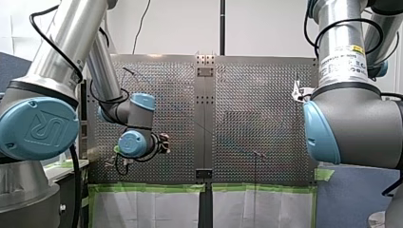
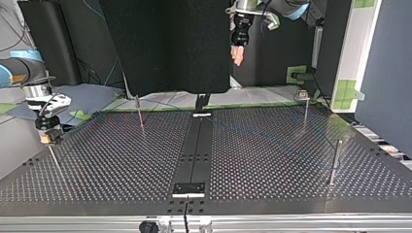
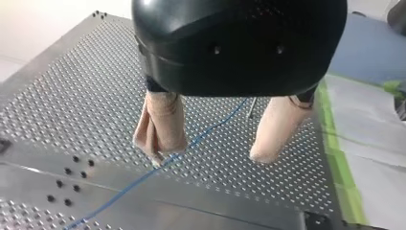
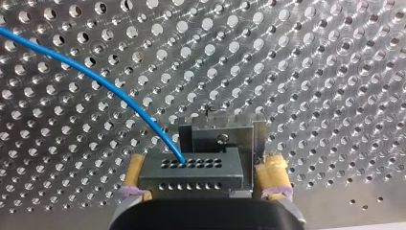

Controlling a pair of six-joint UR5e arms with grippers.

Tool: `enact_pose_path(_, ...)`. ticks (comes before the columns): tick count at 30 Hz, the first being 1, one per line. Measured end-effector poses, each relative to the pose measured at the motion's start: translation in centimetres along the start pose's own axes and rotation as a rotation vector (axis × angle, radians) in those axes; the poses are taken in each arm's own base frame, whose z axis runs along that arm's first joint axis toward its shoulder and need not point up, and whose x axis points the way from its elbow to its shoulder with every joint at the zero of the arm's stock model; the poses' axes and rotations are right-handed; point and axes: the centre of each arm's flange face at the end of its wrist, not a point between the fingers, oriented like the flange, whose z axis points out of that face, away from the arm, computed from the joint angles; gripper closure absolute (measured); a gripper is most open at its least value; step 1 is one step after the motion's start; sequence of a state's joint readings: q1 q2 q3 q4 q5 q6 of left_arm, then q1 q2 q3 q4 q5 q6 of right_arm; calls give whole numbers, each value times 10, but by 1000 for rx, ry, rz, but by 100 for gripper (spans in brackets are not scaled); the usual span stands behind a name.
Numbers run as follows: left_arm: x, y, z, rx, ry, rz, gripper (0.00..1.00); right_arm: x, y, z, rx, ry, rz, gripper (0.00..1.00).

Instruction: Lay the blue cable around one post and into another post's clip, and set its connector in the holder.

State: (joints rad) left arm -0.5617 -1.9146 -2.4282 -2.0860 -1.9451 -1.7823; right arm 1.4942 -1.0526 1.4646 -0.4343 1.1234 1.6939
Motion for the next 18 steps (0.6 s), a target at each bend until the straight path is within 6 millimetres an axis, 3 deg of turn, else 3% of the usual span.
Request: enact_pose_path(18, -18, -10, 16, 16, -177, 82, 0, 0, 0, 0, 0, 0, 0, 0)
